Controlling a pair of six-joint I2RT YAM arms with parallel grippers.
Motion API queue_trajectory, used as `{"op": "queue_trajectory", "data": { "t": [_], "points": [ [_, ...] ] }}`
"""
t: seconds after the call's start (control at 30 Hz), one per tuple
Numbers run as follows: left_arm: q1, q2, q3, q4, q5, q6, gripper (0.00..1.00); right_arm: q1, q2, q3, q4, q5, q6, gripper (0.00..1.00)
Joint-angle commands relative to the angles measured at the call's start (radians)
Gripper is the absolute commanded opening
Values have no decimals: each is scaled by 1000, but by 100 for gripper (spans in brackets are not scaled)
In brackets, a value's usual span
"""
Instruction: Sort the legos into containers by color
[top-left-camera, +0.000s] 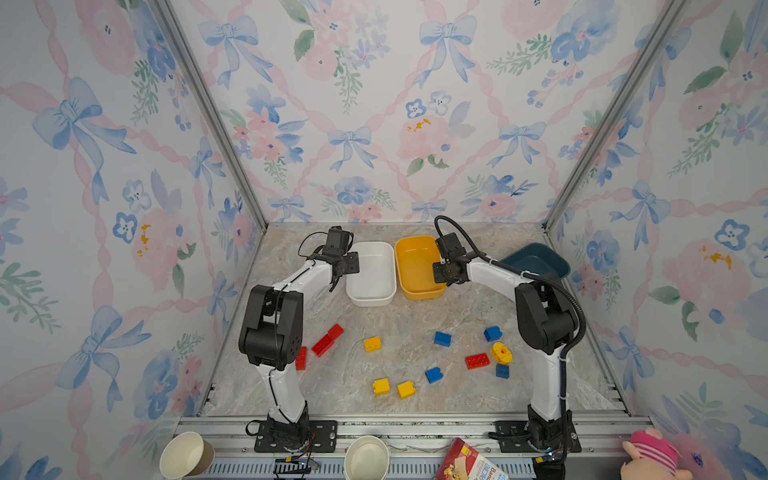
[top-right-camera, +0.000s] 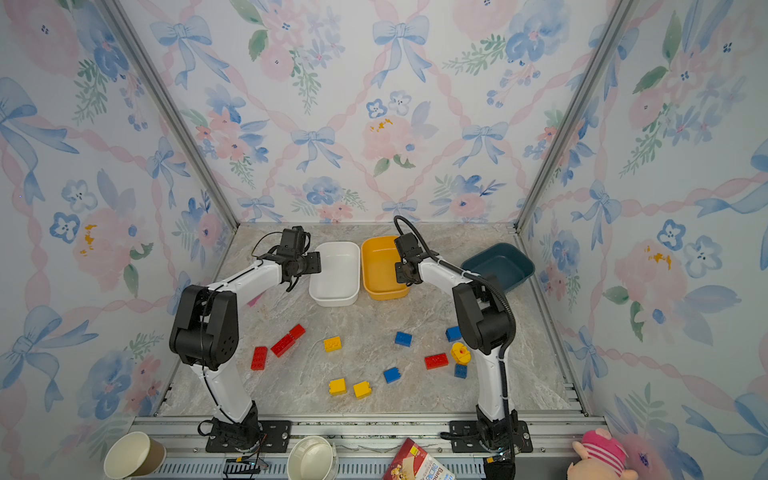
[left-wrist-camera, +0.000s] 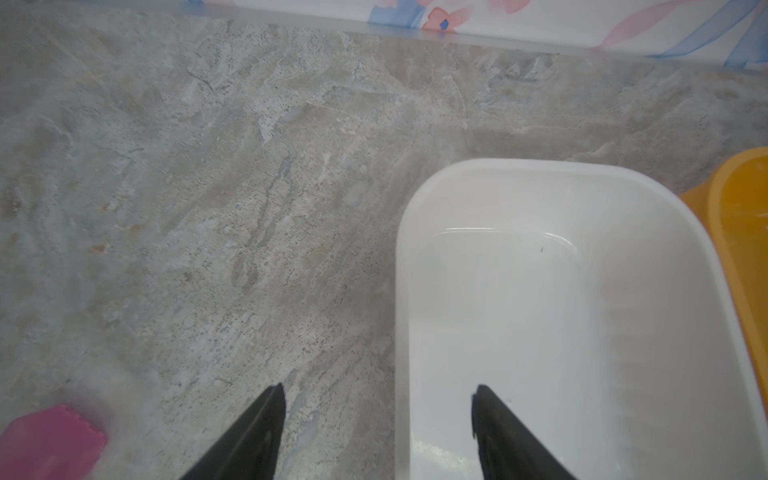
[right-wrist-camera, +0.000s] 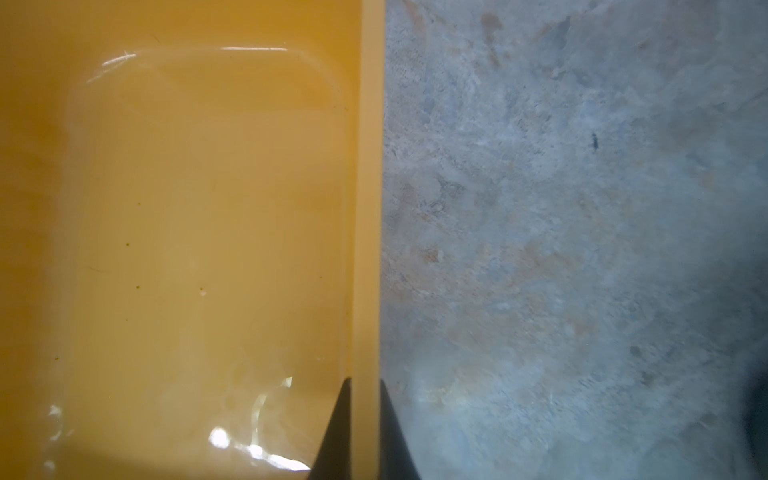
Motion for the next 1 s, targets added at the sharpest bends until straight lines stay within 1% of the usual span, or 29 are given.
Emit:
{"op": "queue_trajectory", "data": {
  "t": [0.0,0.43,0.47,0.57,0.6,0.7,0.87,0.97],
  "points": [
    [4,-48,-17,-1,3,0,73,15,-34,-35,-45,-10,29,2],
    [4,-54,-33,7,3,-2,75,35,-60,-74,-63,-42,90,0],
    [4,-54,-34,7,4,-2,75,34,-60,-75,-62,-46,93,2],
    [5,-53,-34,8,6,-2,75,37,-63,-77,-63,-52,98,8],
    [5,-53,-34,8,7,-2,75,35,-66,-77,-66,-51,101,12],
    [4,-54,-32,8,8,-2,76,27,-90,-83,-62,-42,109,29],
    [4,-61,-32,11,15,-6,78,-9,-158,-98,-59,-42,130,49],
    [5,-72,-39,19,24,-11,80,-54,-217,-122,-60,-50,149,59]
  ]
}}
